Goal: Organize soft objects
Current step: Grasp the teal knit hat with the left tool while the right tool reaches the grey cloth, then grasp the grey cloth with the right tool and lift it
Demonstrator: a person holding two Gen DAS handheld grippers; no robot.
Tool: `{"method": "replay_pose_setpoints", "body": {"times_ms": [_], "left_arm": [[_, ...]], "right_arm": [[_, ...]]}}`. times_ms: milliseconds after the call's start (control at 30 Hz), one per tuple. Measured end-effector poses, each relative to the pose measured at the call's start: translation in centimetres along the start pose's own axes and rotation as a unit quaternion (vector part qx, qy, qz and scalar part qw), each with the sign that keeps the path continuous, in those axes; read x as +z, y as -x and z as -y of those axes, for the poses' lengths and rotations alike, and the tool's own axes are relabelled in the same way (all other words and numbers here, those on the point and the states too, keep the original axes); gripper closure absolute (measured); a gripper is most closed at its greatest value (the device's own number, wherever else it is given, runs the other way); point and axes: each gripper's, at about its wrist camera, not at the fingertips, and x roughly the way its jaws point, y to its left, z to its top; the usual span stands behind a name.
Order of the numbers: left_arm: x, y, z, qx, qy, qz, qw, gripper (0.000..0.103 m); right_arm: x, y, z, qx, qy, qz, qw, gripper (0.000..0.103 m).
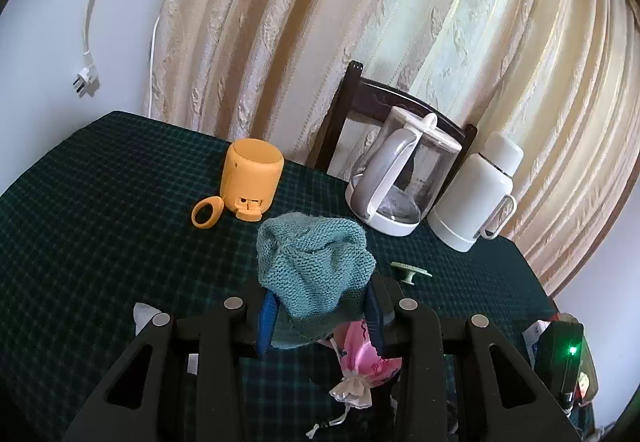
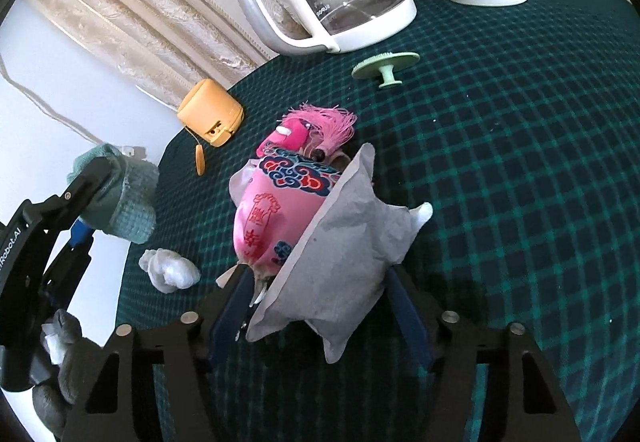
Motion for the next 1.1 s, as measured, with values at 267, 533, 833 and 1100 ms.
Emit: {"method": "replay_pose_setpoints", "body": {"times_ms": [267,533,833,1100], "left_arm": [[-0.3,-0.2,0.2,0.001,-0.003,-0.005,1.0,0.066],[-0.3,-0.2,0.2,-0.002,-0.004,-0.008,1.0,0.066],[-0.7,-0.5,0.5,-0.005,-0.009,-0.012,0.9999,0.066],[-0.7,-0.5,0.5,-0.007,-0.006,-0.012,0.9999,0.066]], "right_arm": [[0.1,0.8,1.5,0.019,-0.018,-0.003,1.0,0.059],[-0.9,4.2,3.5,-0.014,-0.021,0.031,0.999,0.062],[-1.1,6.4,4.2,-0.055,-0.023,0.077,0.995,0.04],[-0.9,3.2,0.4,-0.115,0.047,0.072,0.99,0.033]]}}
